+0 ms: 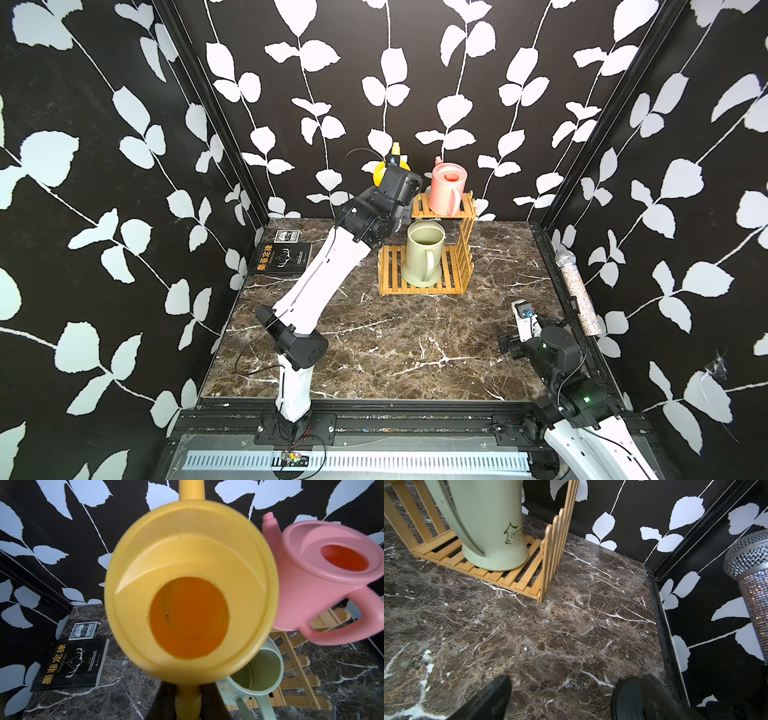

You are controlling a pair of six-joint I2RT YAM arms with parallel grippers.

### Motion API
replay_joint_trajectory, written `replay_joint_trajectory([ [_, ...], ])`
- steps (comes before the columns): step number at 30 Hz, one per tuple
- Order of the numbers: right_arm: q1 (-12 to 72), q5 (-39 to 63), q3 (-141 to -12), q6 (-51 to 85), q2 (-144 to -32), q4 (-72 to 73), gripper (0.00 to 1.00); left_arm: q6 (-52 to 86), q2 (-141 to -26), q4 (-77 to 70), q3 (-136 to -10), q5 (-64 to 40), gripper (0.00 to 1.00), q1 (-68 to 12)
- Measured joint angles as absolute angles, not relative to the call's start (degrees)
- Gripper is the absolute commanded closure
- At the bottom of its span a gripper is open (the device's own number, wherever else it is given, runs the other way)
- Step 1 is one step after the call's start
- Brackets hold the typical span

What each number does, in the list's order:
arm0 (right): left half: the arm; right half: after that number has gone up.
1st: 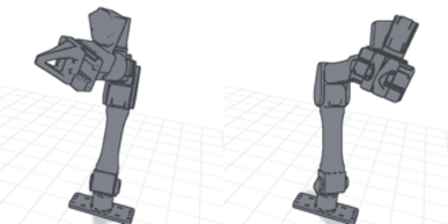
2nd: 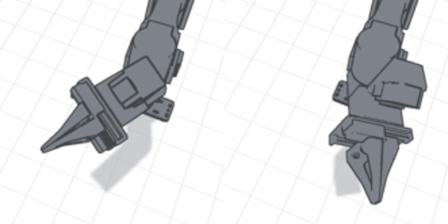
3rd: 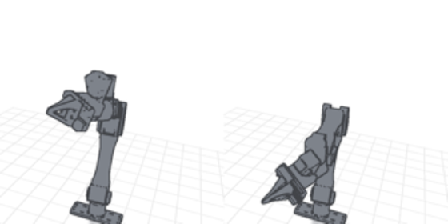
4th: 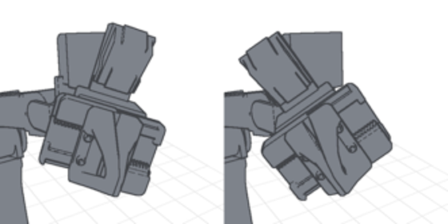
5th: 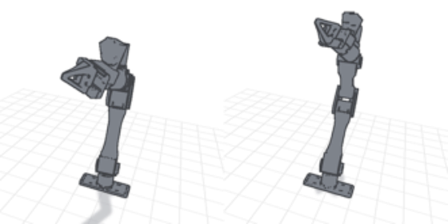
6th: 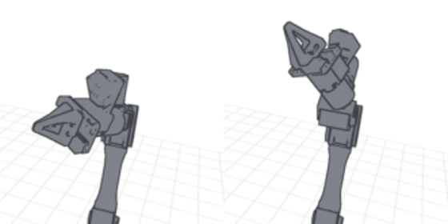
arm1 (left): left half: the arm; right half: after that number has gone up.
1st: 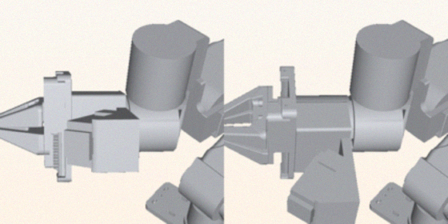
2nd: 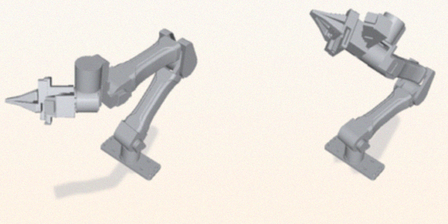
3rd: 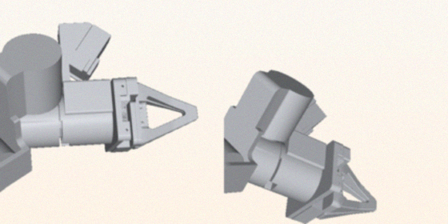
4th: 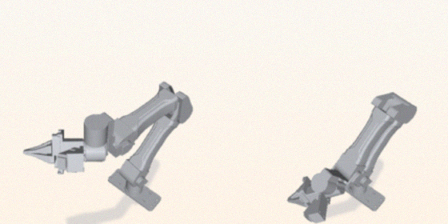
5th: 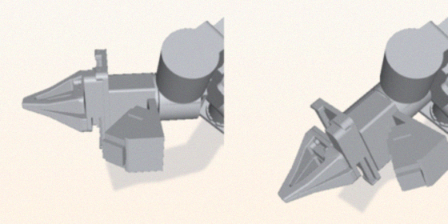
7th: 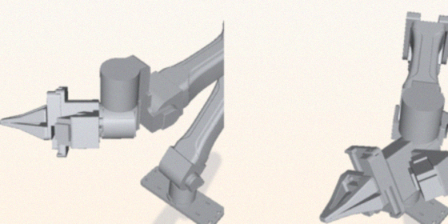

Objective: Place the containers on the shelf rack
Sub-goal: Place the spray bottle on the shelf.

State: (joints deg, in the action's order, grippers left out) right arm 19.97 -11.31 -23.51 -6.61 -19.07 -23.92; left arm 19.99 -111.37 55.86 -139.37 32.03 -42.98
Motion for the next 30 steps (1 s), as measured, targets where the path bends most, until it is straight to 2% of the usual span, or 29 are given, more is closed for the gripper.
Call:
replay_joint_trajectory([
  [13, 18.7, -10.1, -23.5, -6.4, -18.8, -23.8, 0.01, 21.2, -116.2, 54.1, -140.6, 30.0, 0.97, -43.0],
  [18, 18.6, -10.0, -23.5, -6.4, -18.6, -23.8, 0.01, 20.9, -116.6, 53.1, -140.6, 30.1, 0.88, -43.0],
  [24, 18.5, -9.8, -23.5, -6.4, -18.6, -23.8, 0.01, 20.3, -116.9, 52.3, -140.6, 30.0, 0.64, -43.0],
  [30, 18.3, -9.5, -23.5, -6.4, -18.6, -23.8, 0.01, 20.2, -117.0, 52.3, -140.6, 29.8, 0.59, -43.0],
])
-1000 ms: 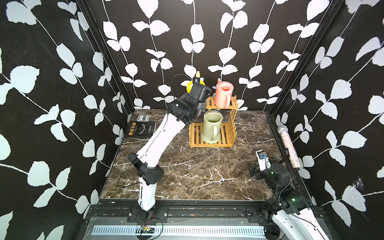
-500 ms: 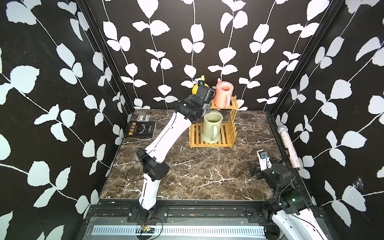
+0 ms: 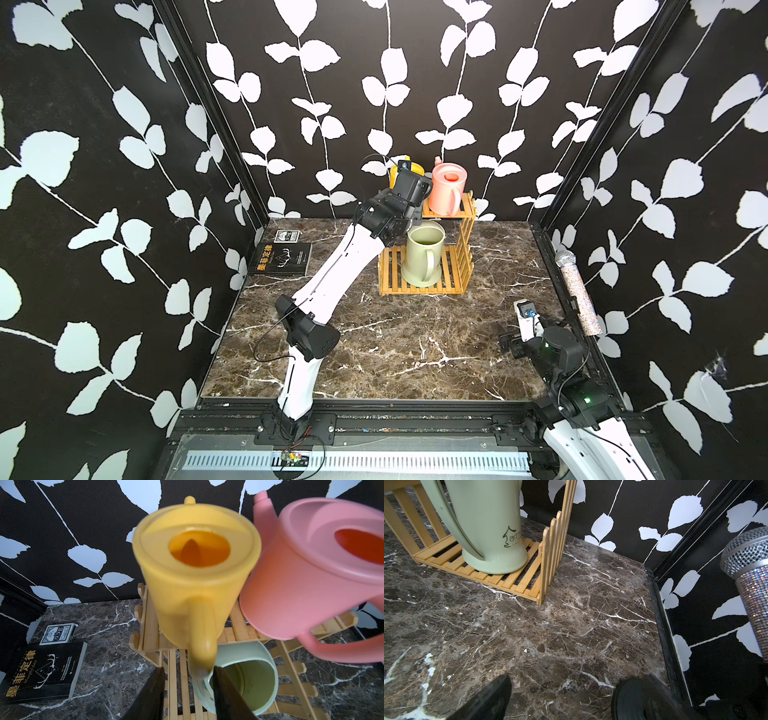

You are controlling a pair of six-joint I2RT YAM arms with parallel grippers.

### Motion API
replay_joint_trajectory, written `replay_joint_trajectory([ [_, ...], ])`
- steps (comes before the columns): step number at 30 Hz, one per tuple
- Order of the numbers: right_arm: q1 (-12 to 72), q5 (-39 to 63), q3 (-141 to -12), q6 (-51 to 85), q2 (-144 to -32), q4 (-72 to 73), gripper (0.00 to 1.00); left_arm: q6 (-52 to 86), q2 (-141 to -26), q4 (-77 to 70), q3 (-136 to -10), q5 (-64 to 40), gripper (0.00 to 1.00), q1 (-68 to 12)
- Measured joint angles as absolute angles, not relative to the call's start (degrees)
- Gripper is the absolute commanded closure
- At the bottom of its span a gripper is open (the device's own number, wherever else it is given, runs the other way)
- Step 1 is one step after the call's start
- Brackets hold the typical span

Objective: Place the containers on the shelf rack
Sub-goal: Place the spray bottle on the shelf.

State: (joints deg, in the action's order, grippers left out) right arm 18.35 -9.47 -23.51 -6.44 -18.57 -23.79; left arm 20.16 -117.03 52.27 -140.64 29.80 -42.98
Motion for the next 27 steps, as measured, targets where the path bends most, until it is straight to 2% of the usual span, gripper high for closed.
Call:
replay_joint_trajectory([
  [12, 18.3, -9.1, -23.5, -6.4, -18.6, -23.8, 0.01, 20.0, -117.1, 52.3, -140.6, 29.6, 0.59, -43.0],
  [17, 18.3, -9.0, -23.5, -6.4, -18.6, -23.8, 0.01, 20.0, -117.1, 52.3, -140.6, 29.3, 0.43, -43.0],
  [22, 18.3, -9.0, -23.5, -6.4, -18.6, -23.8, 0.01, 19.9, -117.1, 52.3, -140.5, 29.2, 0.38, -43.0],
  [27, 18.3, -8.8, -23.5, -6.4, -18.6, -23.8, 0.01, 19.5, -117.1, 51.7, -140.4, 29.3, 0.38, -43.0],
])
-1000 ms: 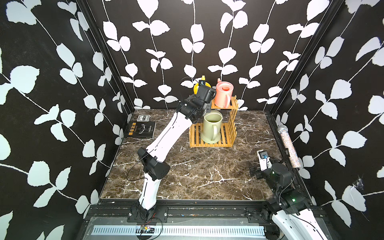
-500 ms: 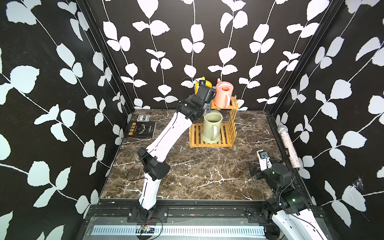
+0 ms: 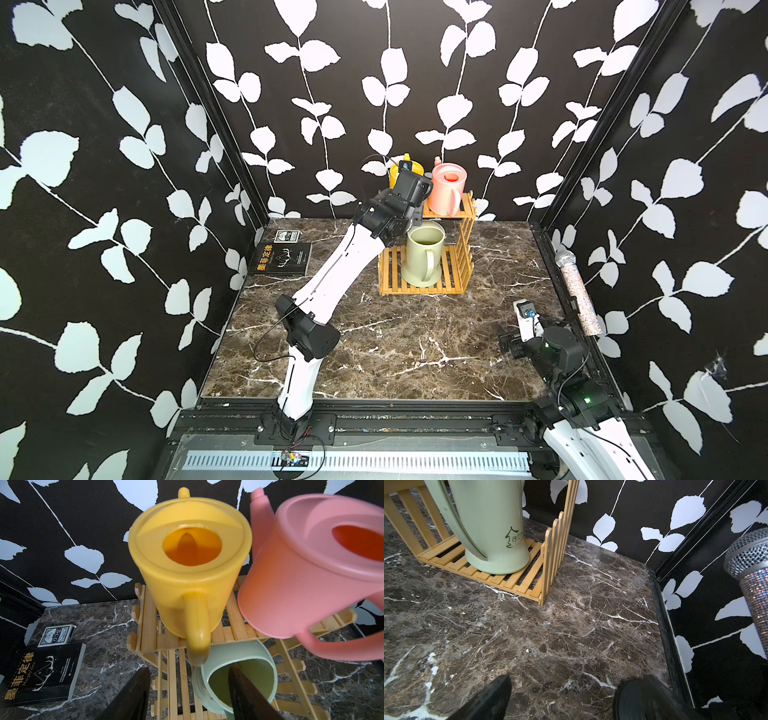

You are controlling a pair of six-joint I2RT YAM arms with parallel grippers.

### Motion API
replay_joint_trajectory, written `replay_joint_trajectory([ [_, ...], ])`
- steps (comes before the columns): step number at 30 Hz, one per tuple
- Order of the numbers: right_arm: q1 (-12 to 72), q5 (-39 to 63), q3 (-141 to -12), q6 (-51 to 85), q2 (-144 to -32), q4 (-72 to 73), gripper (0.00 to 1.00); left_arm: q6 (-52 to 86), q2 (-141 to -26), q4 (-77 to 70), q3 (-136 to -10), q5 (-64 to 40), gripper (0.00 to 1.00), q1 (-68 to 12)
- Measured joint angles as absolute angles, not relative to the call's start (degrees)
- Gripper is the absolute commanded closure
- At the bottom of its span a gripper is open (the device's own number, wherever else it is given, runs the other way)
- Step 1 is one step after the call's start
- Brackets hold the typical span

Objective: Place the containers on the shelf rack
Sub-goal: Place the spray bottle on the shelf.

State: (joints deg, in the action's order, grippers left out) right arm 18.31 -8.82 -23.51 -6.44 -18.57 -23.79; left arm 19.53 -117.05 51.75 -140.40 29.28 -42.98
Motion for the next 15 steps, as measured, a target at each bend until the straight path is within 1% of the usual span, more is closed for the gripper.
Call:
replay_joint_trajectory([
  [8, 18.3, -8.4, -23.5, -6.4, -18.6, -23.8, 0.01, 18.9, -117.3, 48.9, -140.4, 30.4, 0.44, -43.0],
  [12, 18.3, -8.2, -23.5, -6.4, -18.6, -23.8, 0.01, 18.6, -118.2, 47.6, -140.4, 31.3, 0.45, -42.9],
  [15, 18.3, -8.1, -23.5, -6.4, -18.5, -23.8, 0.01, 18.4, -119.1, 47.1, -140.4, 31.9, 0.48, -42.9],
])
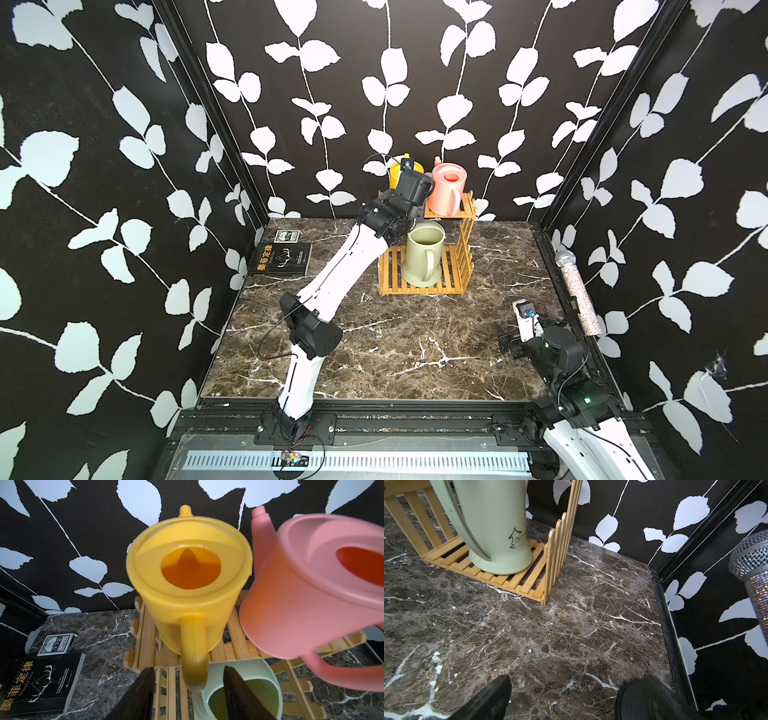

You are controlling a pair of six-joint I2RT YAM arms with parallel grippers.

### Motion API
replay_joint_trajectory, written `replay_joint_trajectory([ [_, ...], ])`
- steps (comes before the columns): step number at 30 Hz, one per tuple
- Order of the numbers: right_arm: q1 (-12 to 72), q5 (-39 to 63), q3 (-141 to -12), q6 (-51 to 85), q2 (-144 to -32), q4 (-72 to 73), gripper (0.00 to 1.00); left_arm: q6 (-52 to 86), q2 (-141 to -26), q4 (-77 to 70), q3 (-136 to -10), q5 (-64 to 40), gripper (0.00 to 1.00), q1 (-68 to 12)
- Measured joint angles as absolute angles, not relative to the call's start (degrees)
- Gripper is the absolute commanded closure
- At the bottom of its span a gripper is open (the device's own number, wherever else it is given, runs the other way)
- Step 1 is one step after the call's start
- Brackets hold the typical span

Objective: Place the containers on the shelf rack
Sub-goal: Place the spray bottle on the shelf.

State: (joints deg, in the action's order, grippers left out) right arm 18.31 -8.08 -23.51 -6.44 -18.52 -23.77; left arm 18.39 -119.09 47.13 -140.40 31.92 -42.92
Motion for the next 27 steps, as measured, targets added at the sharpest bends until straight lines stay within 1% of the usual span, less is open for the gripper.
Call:
replay_joint_trajectory([
  [10, 18.3, -8.0, -23.5, -6.4, -18.3, -23.8, 0.01, 18.2, -120.2, 46.1, -140.4, 33.0, 0.64, -42.9],
  [16, 18.3, -7.9, -23.5, -6.4, -18.3, -23.8, 0.01, 18.7, -120.2, 45.9, -140.4, 33.5, 0.68, -42.9],
  [22, 18.3, -7.9, -23.5, -6.4, -18.3, -23.8, 0.01, 20.1, -120.2, 46.0, -140.4, 33.8, 0.79, -42.9],
  [27, 18.3, -7.8, -23.5, -6.4, -18.3, -23.8, 0.01, 21.0, -120.2, 46.2, -140.4, 33.9, 0.83, -42.9],
])
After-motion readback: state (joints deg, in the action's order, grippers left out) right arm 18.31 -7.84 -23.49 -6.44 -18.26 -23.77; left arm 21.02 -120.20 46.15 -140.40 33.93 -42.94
